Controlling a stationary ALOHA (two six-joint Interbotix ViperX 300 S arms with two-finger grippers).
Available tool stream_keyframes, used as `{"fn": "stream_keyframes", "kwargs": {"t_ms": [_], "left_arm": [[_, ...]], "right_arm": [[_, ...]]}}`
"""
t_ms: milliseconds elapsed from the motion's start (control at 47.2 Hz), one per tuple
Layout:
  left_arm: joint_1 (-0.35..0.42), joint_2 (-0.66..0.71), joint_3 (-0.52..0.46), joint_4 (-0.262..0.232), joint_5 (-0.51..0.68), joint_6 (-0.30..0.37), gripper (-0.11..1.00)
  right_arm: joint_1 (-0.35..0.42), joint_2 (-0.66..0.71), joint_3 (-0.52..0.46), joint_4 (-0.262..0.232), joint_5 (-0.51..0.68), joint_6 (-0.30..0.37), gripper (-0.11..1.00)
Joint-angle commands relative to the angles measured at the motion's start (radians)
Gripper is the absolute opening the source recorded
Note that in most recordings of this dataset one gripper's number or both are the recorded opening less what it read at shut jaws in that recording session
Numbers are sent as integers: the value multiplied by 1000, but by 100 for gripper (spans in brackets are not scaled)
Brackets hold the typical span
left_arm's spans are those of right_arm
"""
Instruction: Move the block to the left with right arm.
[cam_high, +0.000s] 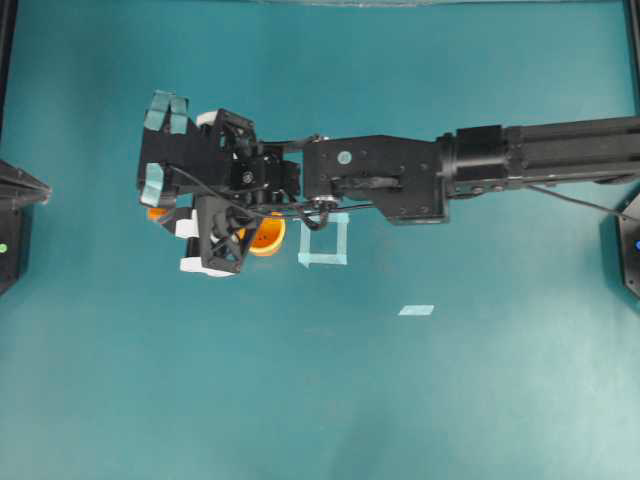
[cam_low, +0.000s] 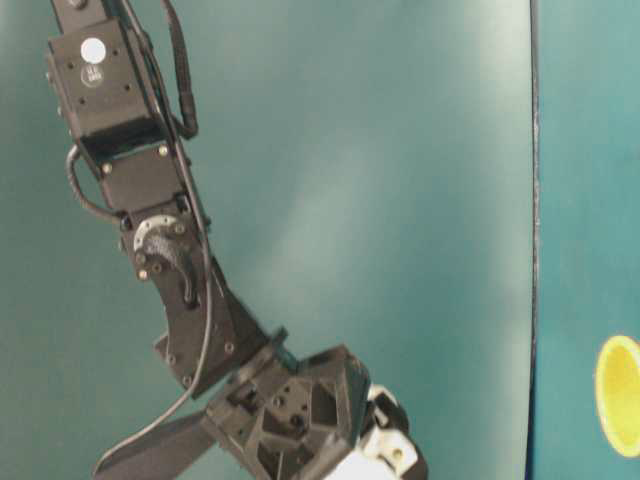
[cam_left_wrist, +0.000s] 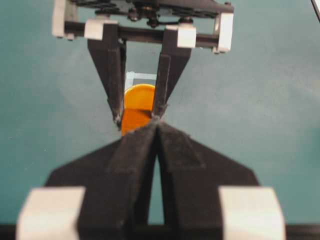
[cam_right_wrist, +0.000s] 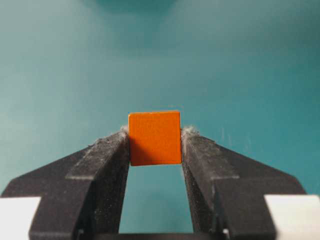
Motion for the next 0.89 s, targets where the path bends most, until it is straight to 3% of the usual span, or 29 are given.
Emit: {"fn": "stream_keyframes", "kwargs": {"t_ms": [0,868], "left_arm": [[0,8,-29,3,-3,2,0],[0,6,-31,3,-3,2,0]], "right_arm": [[2,-14,-46,-2,-12,0,40],[2,11,-72,-3,-15,0,40]]}}
